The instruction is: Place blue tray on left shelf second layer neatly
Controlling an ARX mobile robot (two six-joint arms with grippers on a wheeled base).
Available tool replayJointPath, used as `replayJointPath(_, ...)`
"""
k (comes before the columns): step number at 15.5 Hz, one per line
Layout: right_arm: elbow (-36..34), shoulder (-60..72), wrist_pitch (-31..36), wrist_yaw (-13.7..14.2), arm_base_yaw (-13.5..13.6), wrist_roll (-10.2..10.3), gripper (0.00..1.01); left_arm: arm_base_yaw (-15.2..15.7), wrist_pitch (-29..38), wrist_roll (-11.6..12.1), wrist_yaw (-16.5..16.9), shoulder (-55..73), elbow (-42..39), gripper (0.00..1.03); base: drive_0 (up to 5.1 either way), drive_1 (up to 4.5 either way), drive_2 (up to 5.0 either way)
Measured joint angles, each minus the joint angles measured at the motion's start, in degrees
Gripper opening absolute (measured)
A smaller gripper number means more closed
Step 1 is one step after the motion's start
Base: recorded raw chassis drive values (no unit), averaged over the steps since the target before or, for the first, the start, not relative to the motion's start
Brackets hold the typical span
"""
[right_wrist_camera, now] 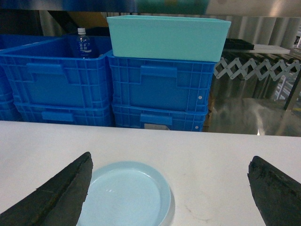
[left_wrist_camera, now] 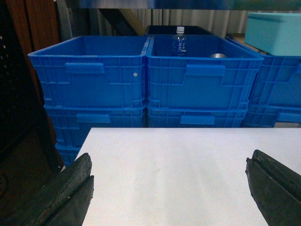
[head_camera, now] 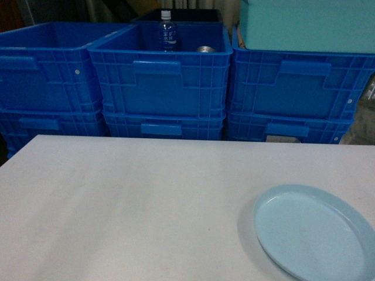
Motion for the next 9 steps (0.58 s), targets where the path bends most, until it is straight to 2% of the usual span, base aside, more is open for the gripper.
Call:
replayJointPath(7, 0.0, 0.0, 0.0, -0.02, 0.0, 0.0, 0.98, 0.0, 0.0, 0.0, -0.02, 0.0, 0.0, 0.98, 0.0, 0.0, 0.0)
replayJointPath(8, 0.02, 1.07, 1.81, -0.5, -0.31, 0.0, 0.98, 0.0, 0.0, 0.0, -0.02, 0.0, 0.0, 0.98, 0.0, 0.0, 0.0)
replayJointPath(9, 0.94, 8.15, 9.18, -4.44, -2.16, 0.09, 0.98, 0.0, 0.0, 0.0, 0.0, 0.0, 0.0, 0.98, 0.0, 0.0, 0.0)
